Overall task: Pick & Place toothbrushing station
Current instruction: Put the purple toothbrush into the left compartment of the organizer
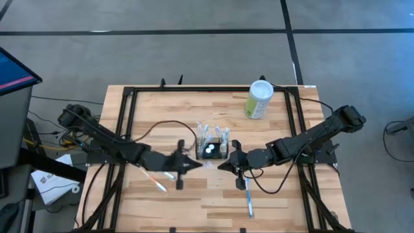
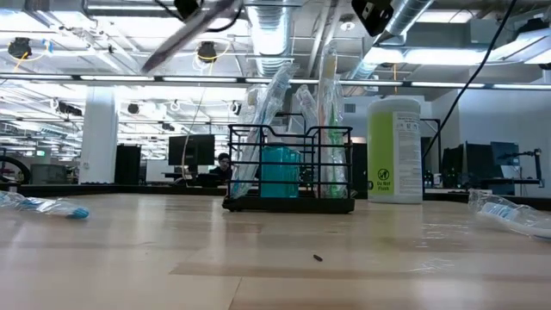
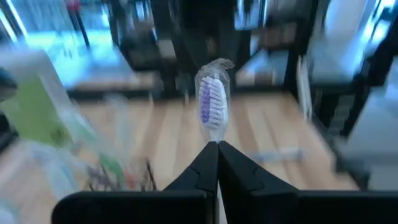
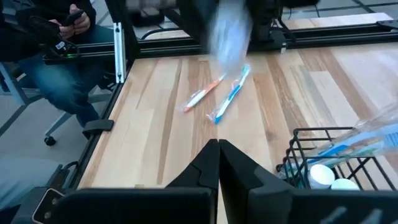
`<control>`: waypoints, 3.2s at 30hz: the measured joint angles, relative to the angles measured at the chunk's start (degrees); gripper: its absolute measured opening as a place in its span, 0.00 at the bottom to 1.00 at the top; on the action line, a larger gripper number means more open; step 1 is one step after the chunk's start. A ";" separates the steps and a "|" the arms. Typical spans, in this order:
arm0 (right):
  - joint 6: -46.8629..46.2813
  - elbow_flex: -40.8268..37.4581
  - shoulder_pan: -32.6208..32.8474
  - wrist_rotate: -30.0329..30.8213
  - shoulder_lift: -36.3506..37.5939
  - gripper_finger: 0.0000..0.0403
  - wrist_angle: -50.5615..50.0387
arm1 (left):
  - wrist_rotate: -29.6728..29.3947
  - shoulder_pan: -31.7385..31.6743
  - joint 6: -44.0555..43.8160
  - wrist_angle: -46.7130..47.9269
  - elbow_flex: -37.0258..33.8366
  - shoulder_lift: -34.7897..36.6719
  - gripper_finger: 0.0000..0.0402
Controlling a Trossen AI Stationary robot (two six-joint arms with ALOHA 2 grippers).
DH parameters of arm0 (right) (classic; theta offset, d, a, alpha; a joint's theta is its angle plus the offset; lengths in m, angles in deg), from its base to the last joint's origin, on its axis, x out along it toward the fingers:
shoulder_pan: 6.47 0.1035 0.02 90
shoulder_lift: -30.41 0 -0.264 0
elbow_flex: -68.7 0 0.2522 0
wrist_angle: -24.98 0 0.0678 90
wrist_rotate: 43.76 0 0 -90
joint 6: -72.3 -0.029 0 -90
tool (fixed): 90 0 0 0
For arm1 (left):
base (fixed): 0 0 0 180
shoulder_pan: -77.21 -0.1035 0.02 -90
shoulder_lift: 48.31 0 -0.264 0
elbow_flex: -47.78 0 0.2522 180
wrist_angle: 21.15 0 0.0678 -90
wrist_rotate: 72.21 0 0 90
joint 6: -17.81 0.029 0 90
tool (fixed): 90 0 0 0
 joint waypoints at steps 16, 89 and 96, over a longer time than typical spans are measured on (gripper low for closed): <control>-0.31 0.00 1.48 0.75 0.00 0.00 2.24 | 1.28 -5.64 5.45 -36.18 -16.19 4.81 0.00; 0.04 0.02 5.66 6.19 0.02 0.00 1.13 | 8.97 -15.99 7.87 -67.91 -14.59 -21.10 0.00; 0.02 0.02 5.53 6.19 0.02 0.00 1.26 | 9.25 -16.12 8.04 -67.95 -14.10 -21.06 0.00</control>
